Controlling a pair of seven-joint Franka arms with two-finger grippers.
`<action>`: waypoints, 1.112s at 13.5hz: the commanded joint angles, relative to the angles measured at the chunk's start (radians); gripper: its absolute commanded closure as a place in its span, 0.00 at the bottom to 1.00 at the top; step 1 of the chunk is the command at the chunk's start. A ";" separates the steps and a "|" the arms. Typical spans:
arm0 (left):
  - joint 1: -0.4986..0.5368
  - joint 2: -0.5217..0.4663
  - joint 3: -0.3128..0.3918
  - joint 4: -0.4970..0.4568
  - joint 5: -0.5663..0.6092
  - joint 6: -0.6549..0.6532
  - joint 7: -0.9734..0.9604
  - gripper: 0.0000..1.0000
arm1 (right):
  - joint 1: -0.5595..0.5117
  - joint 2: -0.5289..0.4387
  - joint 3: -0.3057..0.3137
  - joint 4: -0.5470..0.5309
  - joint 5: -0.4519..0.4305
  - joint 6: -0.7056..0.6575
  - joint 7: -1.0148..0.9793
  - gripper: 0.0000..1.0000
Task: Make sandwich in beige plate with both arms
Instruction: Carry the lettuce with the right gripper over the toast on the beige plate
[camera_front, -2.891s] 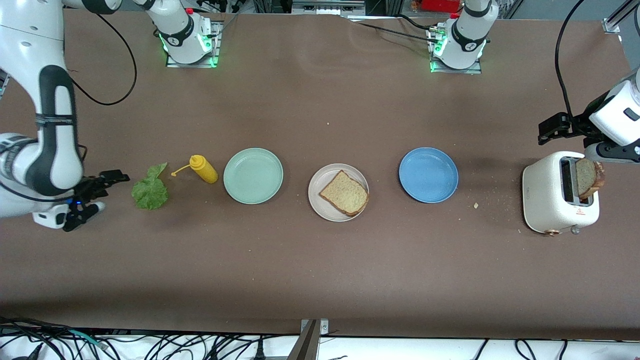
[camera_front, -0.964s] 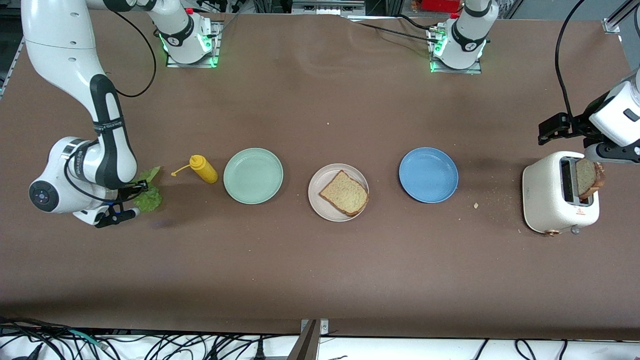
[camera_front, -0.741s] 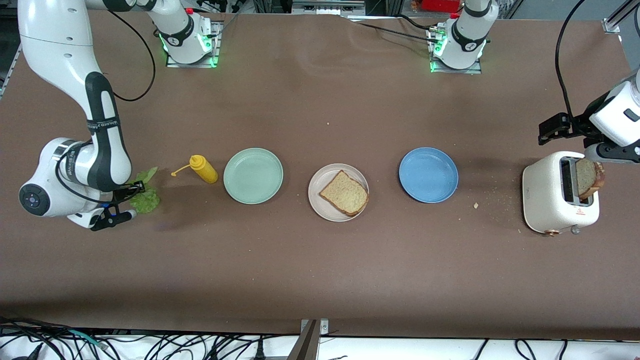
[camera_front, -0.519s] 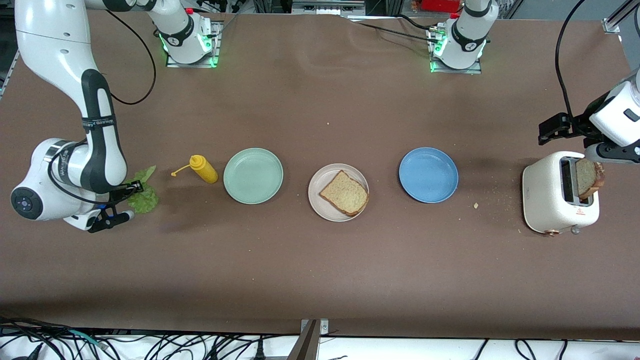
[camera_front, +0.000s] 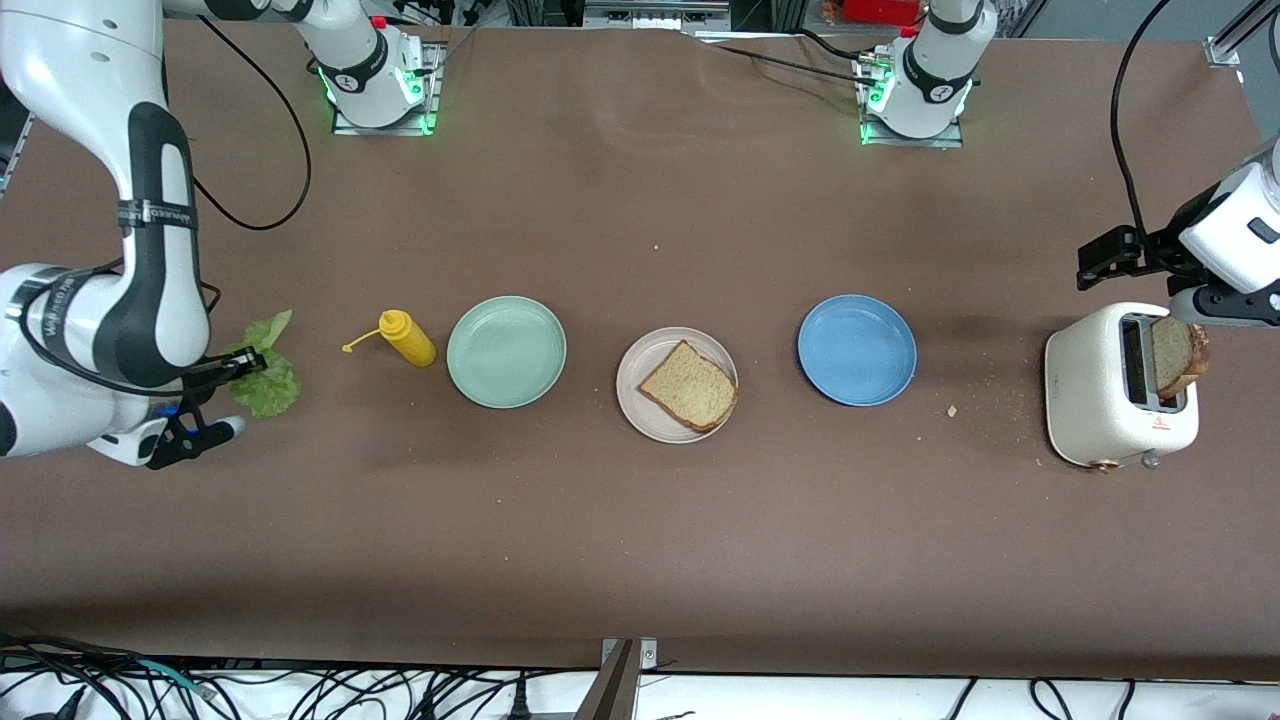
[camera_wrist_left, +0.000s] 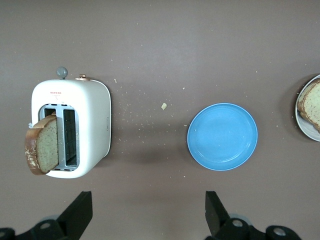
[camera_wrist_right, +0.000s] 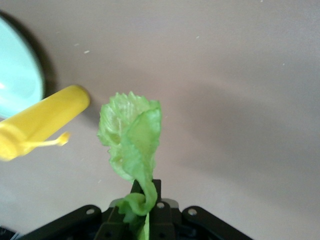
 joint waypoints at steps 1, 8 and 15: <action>0.007 -0.007 0.001 -0.008 -0.012 0.011 0.021 0.00 | 0.022 0.000 -0.005 0.119 -0.020 -0.152 0.048 1.00; 0.009 -0.006 0.002 -0.008 -0.012 0.011 0.021 0.00 | 0.181 -0.082 0.014 0.180 0.006 -0.264 0.304 1.00; 0.030 0.003 0.002 -0.008 0.007 0.013 0.024 0.00 | 0.327 -0.089 0.015 0.177 0.226 -0.244 0.571 1.00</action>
